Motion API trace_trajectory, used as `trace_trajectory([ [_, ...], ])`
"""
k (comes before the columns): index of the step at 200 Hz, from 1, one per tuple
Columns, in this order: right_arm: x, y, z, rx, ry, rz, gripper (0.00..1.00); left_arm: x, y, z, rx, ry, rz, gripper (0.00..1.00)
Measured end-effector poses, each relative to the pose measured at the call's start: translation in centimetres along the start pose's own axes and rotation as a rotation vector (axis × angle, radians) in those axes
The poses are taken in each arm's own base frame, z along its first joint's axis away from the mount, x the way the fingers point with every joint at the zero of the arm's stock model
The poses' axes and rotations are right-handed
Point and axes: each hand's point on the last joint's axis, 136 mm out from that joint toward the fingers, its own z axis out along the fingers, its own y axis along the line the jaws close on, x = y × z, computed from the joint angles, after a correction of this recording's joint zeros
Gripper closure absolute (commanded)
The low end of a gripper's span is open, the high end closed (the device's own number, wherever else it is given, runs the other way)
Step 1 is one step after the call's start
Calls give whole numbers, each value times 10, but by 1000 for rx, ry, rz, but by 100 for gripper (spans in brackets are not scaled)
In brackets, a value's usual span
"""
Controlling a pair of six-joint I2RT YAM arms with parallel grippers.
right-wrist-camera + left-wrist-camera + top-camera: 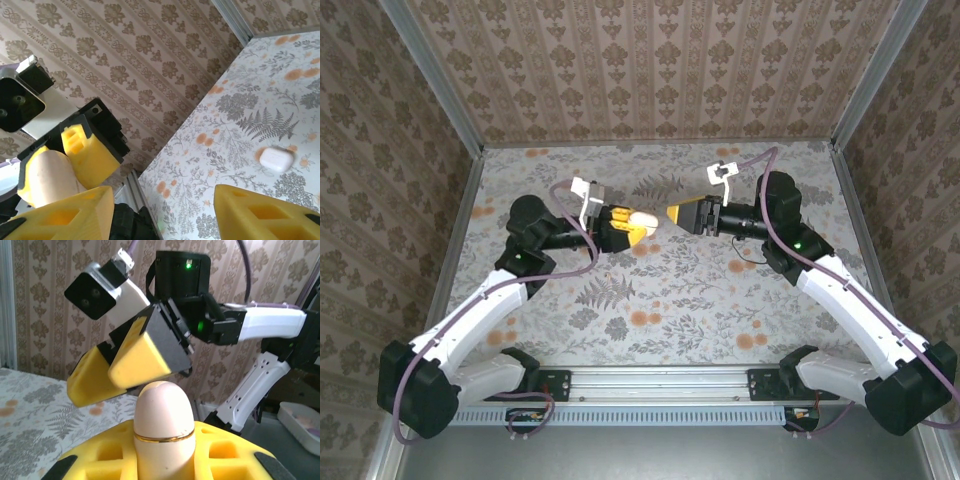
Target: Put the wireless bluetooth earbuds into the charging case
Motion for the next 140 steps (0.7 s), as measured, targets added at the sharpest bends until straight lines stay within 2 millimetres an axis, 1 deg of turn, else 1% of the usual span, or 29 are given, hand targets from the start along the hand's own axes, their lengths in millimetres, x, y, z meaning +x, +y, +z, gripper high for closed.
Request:
trace_trajectory([
  [38,1,-2,0,6,5,8,39,22,15,0,-52,63,-12,100],
  [71,5,-2,-2,14,18,18,38,30,25,-2,-98,77,8,100],
  [119,10,-2,-5,30,44,20,38,59,49,-18,-204,106,-38,100],
  [140,6,-12,-1,81,54,29,38,70,53,-29,-249,111,-42,100],
])
